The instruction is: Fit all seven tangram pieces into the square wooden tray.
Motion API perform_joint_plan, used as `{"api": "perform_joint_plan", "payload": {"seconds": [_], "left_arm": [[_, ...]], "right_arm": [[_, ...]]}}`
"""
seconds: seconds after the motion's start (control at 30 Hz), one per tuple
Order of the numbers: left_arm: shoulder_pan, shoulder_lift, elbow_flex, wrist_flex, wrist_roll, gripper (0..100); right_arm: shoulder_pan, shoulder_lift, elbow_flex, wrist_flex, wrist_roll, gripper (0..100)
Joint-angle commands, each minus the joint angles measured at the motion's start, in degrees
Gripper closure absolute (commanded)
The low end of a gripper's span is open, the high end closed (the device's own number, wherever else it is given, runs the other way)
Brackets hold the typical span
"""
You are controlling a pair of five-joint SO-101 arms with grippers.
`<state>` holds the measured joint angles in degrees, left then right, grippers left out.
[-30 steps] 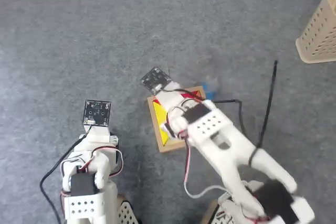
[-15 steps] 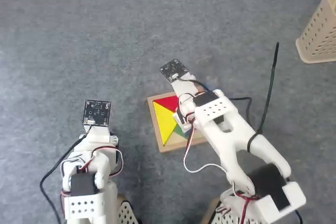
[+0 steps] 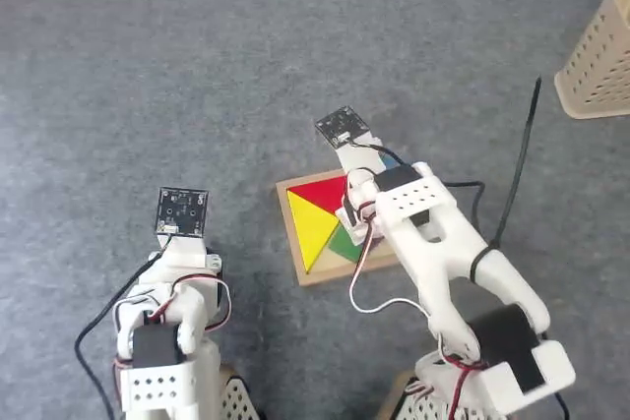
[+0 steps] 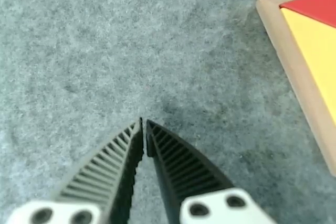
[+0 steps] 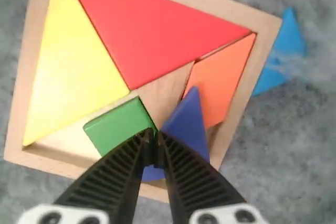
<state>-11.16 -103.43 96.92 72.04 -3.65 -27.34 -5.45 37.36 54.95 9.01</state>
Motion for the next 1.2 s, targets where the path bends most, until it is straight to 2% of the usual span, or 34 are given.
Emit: {"api": "perform_joint_plan", "payload": {"seconds": [0.0,0.57,0.77,1.1,1.17], "left_arm": [[0.0,-1.05,-0.4,0.35,-0.26,99],[0.0,-1.05,-0.4,0.35,-0.26,99],[0.0,-1.05,-0.4,0.35,-0.26,99],[0.0,-1.05,-0.4,0.35,-0.26,99],[0.0,-1.05,-0.4,0.35,-0.26,99]], "right_arm": [[0.66,-0.92,-1.32,1.71,-2.02,99.1],[0.75,-9.71,3.08,1.01,-2.2,99.1],[0.57,-8.57,4.48,-11.91,-1.67,99.1],[1.1,-5.49,3.25,-12.26,-1.41,99.1],[1.19,-4.62,3.25,-12.09,0.53,99.1]]}}
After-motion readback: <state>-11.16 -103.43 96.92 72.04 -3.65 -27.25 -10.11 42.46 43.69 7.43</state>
